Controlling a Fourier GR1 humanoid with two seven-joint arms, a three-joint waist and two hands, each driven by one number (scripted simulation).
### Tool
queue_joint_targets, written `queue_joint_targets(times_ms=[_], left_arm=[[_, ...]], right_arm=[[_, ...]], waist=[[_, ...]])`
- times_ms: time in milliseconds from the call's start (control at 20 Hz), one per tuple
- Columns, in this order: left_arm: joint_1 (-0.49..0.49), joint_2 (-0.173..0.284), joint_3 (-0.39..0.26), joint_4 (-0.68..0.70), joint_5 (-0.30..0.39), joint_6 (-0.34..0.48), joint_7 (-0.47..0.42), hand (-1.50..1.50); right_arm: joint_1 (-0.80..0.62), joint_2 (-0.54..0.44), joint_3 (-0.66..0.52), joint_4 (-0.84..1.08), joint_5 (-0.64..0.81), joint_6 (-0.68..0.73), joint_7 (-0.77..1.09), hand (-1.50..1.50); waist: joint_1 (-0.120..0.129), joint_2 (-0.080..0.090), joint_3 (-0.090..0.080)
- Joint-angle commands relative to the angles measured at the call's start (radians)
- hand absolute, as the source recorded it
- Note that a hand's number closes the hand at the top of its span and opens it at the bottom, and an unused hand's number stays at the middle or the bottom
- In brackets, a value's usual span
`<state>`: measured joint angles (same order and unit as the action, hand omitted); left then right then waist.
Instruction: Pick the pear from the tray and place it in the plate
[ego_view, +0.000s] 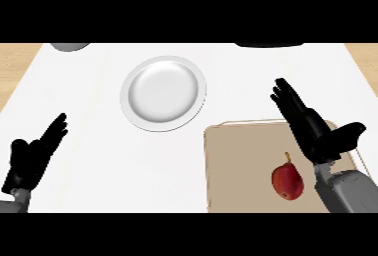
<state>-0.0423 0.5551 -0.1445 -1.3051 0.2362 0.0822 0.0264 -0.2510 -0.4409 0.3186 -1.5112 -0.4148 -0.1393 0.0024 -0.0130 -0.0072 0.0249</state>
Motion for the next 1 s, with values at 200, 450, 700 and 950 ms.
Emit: queue_joint_targets(times_ms=[200, 450, 700, 950], left_arm=[[-0.204, -0.041, 0.028, -0.180, -0.001, 0.022, -0.046, 0.00], [-0.229, -0.079, 0.009, -0.208, 0.006, 0.032, -0.043, 0.00], [-0.247, -0.072, 0.044, -0.204, 0.018, 0.042, -0.014, 0.00], [-0.171, -0.087, 0.026, -0.348, -0.004, 0.060, 0.053, 0.00]], right_arm=[[-0.177, 0.199, -0.061, 0.125, -0.006, -0.165, 0.015, 1.50], [-0.109, 0.001, 0.126, 0.289, 0.350, -0.349, 0.305, 1.50], [-0.059, 0.311, 0.012, 0.243, 0.324, -0.709, 0.159, -1.50], [0.083, 0.282, 0.011, 0.059, 0.376, -0.764, 0.078, -1.50]], waist=[[0.041, 0.012, -0.024], [0.037, 0.009, -0.032], [0.010, 0.006, -0.025], [0.010, 0.002, -0.025]])
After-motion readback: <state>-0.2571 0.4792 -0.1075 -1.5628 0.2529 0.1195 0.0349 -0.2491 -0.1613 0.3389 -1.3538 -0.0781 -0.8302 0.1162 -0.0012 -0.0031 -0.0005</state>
